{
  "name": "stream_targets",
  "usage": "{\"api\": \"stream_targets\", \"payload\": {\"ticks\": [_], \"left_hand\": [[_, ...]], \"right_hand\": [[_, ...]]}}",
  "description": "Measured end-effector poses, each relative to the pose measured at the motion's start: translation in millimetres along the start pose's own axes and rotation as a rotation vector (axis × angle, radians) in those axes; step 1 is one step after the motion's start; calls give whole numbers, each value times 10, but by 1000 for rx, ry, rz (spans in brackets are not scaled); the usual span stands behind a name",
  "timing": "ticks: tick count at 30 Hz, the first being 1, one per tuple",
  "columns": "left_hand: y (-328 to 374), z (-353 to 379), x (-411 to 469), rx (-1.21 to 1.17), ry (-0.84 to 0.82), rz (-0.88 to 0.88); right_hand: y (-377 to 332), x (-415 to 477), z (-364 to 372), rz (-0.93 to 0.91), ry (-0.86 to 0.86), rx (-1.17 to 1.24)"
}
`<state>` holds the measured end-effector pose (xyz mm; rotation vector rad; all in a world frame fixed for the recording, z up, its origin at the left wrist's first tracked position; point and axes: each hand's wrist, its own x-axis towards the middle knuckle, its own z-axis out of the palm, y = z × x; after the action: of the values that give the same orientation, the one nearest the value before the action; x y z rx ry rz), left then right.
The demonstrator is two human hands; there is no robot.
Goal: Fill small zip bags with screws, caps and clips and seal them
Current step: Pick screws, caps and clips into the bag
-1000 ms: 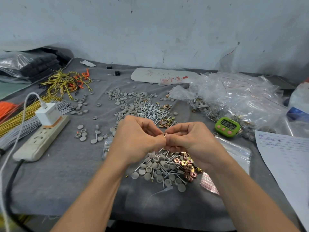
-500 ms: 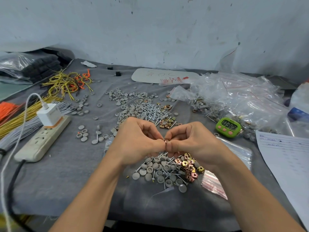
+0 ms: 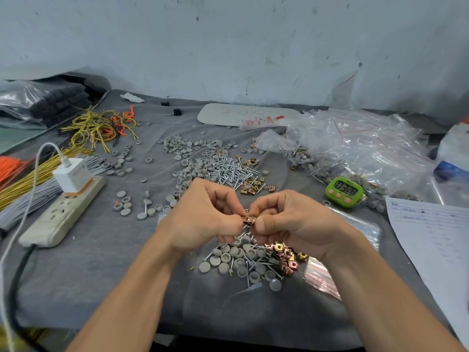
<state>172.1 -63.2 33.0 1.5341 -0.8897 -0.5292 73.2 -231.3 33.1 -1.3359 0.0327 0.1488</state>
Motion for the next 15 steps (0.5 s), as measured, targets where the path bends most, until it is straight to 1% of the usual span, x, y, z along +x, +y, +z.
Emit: {"api": "stream_targets", "payload": {"ticks": [4,7,10,13,15], "left_hand": [[5,5,0,-36,-29,9],[4,-1,9,-63,-22,5],[-14,0,28,-13,58,-4],[-39,21,54,67,230,0],[-48,44,54,161,357,2]], "right_hand": [[-5,-14,-25,-2,-66,58],[-6,-13,-26,-10,-50,67],[-4,4,7,-33,65,24],[34,55,43,-76,239,51],[65,102,77,-110,346,60]]}}
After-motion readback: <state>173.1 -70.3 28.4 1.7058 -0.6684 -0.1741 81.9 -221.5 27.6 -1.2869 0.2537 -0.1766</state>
